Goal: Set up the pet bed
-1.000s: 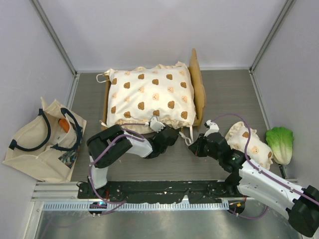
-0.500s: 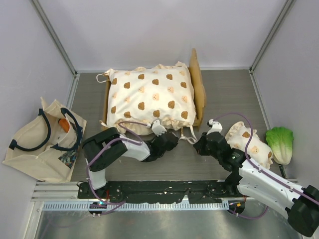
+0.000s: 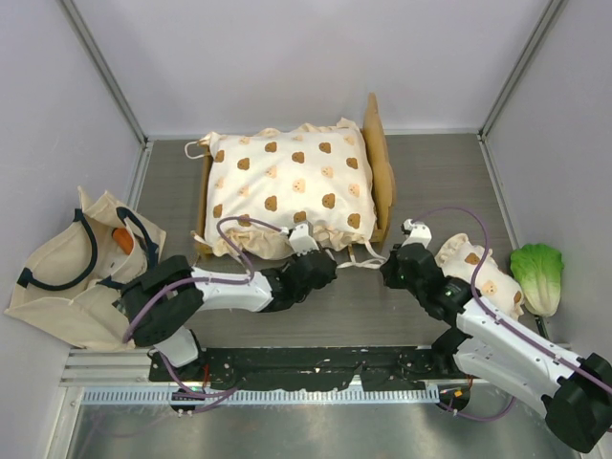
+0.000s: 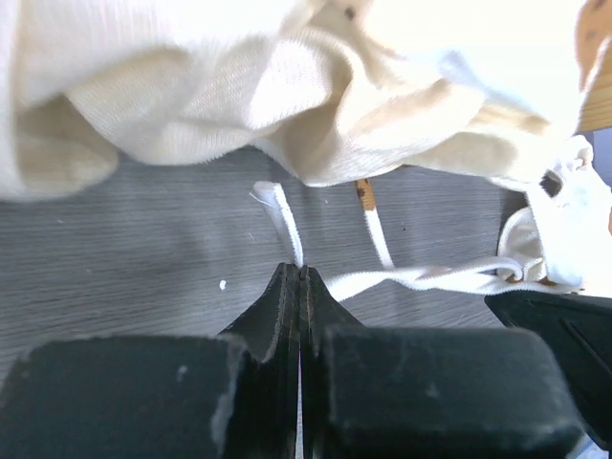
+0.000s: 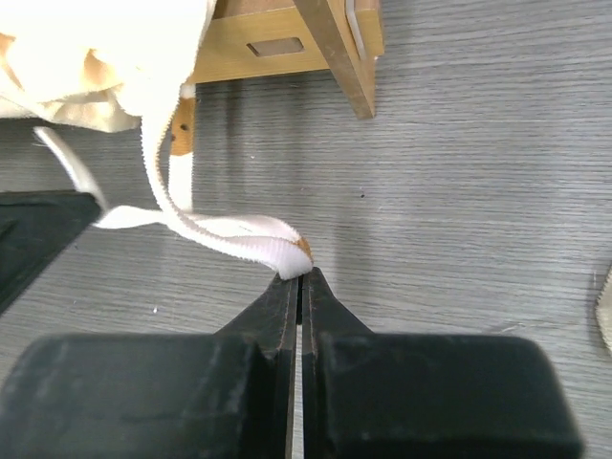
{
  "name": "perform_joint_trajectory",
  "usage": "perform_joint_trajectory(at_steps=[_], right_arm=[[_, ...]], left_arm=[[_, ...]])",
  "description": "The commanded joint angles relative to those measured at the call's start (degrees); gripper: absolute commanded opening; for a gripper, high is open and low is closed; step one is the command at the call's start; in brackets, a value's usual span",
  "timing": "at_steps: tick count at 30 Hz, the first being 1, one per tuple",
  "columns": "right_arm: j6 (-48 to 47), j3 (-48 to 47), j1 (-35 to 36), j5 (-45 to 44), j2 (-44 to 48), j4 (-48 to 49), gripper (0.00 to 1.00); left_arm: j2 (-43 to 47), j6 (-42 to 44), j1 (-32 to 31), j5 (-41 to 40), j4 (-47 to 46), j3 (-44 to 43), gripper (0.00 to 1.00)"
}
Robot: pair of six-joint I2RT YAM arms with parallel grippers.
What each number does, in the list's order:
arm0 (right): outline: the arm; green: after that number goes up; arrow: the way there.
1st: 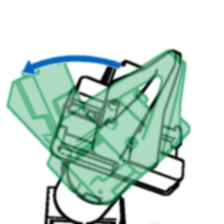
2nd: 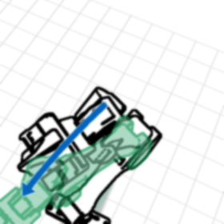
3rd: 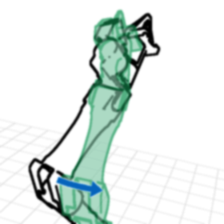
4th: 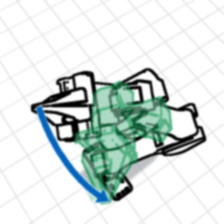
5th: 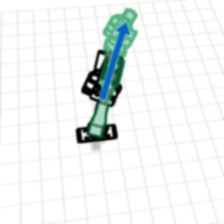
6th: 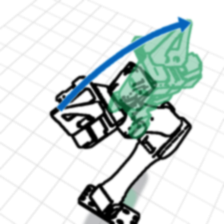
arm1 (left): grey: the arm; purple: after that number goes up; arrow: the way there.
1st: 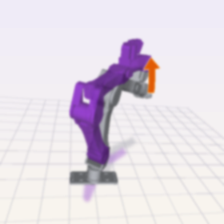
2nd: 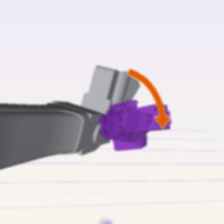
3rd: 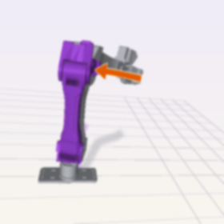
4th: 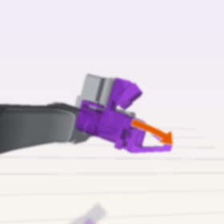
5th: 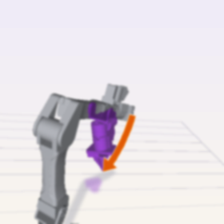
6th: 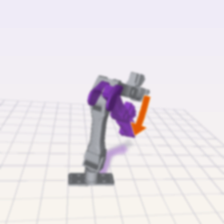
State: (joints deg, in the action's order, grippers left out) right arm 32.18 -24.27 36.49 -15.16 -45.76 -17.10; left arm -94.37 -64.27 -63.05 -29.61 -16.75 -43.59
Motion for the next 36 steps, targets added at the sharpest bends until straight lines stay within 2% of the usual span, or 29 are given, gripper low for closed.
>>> perform_joint_trajectory(at_steps=[1, 4, 8, 13, 18, 21, 27, 36], right_arm=[[-3.88, -3.24, -0.72, -2.69, 0.84, -1.88, 0.01], [-5.63, -4.20, -0.89, 3.10, 0.67, -2.58, 0.01], [-2.31, -5.08, -1.16, -0.73, -0.56, -7.23, 0.01], [0.68, -5.35, -2.30, -5.32, 0.14, -7.42, 0.01], [0.07, -6.40, -7.74, -6.03, -1.70, -2.77, 0.01], [-1.33, -7.28, -12.57, -3.75, -5.30, 0.57, 0.01], [-1.60, -7.63, -19.95, 1.35, -9.34, 7.34, 0.01], [-1.42, -10.62, -26.38, 6.72, -15.23, 12.18, 0.01]], left_arm=[[4.98, 6.96, -0.23, -6.51, 6.36, 0.44, 0.00], [6.91, 9.86, -0.23, -8.71, 8.40, 0.00, 0.00], [8.85, 11.71, -0.06, -10.12, 11.03, -0.61, 0.00], [11.92, 13.73, -0.06, -11.09, 13.76, -0.26, 0.00], [15.09, 17.24, -0.06, -11.18, 16.57, -0.79, 0.00], [16.49, 19.18, -0.06, -10.04, 22.18, -1.93, 0.00], [22.20, 19.09, 0.03, -10.56, 27.03, 1.58, 0.00], [23.97, 21.38, 1.61, -10.30, 31.25, 2.02, 0.00]])
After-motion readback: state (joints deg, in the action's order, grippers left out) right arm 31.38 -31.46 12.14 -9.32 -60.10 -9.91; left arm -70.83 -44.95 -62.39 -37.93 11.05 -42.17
